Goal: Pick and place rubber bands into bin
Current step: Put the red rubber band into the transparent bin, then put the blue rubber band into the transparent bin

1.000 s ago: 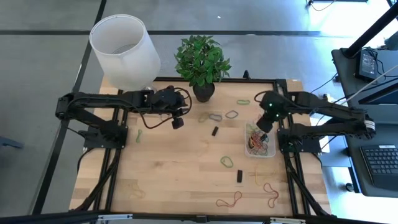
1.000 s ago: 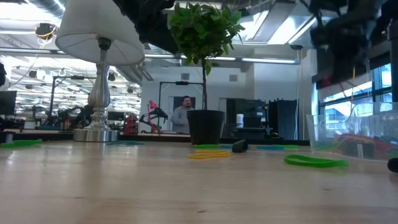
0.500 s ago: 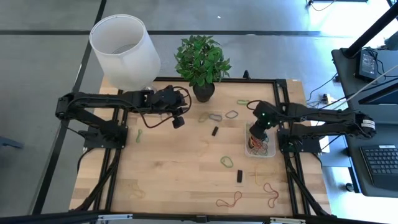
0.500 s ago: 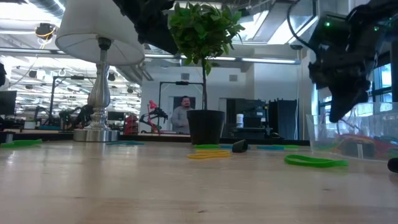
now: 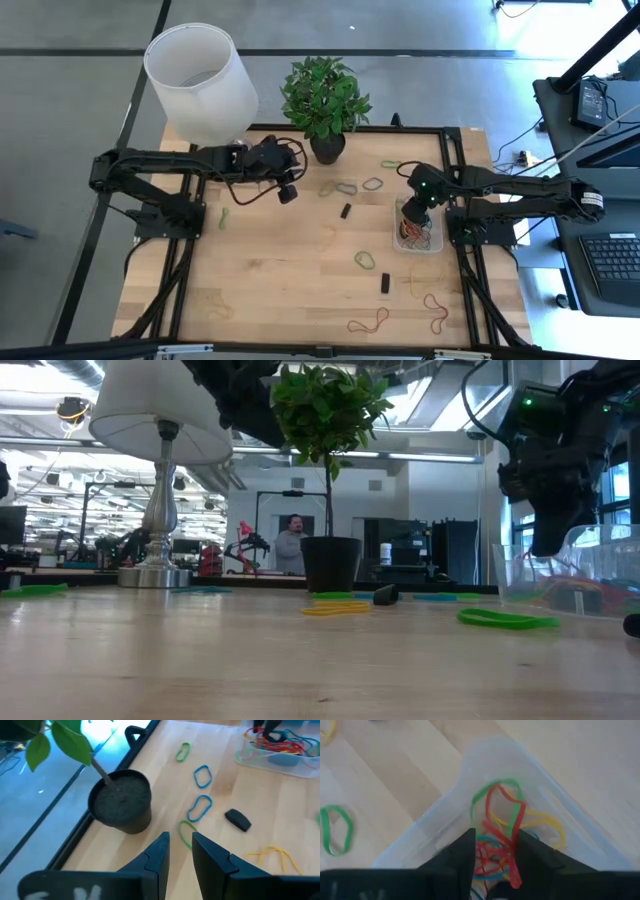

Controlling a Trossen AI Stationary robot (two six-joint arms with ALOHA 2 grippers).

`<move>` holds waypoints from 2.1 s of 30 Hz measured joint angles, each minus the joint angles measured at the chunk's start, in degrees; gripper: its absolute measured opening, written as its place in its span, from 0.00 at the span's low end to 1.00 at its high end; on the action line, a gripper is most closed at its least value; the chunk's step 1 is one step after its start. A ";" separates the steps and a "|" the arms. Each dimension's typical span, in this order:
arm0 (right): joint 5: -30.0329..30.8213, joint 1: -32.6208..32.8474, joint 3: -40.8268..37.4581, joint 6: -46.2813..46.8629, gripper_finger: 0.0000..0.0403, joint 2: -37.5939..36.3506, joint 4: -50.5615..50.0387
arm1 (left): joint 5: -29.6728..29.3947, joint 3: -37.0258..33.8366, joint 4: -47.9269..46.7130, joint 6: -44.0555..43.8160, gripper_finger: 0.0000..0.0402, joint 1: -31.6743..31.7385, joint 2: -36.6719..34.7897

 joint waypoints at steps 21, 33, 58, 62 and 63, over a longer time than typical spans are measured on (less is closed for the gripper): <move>0.94 0.00 16.51 -2.32 0.40 -0.01 -15.85 | -5.79 0.05 3.63 6.62 0.19 0.07 0.36; 6.11 -0.07 16.60 -5.01 0.40 -0.01 -15.60 | -0.64 2.05 10.86 11.24 0.29 0.81 9.84; 7.77 -0.04 16.62 -4.52 0.40 -0.01 -12.21 | 1.99 12.33 27.08 23.02 0.43 2.25 42.84; 7.80 -0.04 16.62 -4.54 0.40 0.00 -11.37 | 6.68 12.31 29.04 23.02 0.41 3.02 45.82; 7.78 -0.04 16.62 -4.54 0.40 0.01 -11.19 | 7.34 12.31 29.83 23.07 0.41 3.15 46.34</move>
